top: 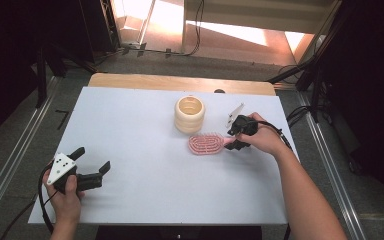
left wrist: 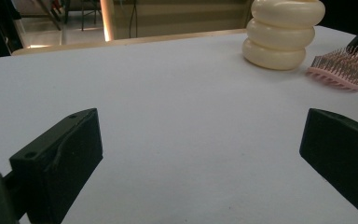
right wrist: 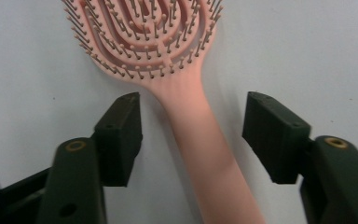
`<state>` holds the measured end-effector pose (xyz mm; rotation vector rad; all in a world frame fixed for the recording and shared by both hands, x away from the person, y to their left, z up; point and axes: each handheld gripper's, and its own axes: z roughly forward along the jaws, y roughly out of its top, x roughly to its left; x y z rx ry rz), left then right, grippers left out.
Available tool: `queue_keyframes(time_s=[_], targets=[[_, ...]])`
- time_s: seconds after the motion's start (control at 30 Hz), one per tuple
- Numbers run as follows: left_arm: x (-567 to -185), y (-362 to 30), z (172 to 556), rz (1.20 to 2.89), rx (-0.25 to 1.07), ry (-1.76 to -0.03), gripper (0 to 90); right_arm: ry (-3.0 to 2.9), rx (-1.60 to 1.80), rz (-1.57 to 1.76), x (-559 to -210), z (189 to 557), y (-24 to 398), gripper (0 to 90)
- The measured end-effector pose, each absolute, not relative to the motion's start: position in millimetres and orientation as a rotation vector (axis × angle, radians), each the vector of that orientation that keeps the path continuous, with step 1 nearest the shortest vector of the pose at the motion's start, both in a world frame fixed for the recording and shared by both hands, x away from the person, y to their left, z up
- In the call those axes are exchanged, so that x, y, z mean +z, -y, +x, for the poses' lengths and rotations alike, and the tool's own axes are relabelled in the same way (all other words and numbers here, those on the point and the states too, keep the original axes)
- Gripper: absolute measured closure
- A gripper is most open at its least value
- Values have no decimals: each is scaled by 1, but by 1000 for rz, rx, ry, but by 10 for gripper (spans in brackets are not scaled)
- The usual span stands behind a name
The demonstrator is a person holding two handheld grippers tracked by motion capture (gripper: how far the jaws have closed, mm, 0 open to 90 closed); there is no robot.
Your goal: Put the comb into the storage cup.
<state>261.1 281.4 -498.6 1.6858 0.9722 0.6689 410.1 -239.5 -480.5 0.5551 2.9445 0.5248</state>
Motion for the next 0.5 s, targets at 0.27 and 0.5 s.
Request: queue_keyframes(time_s=[0.27,0.5], targets=[[-499,-281,261,1686,668,-972,0,-2941,463,537,-486,411,233,473],[-499,-281,261,1687,670,-972,0,-2955,438,569,-485,413,232,489]])
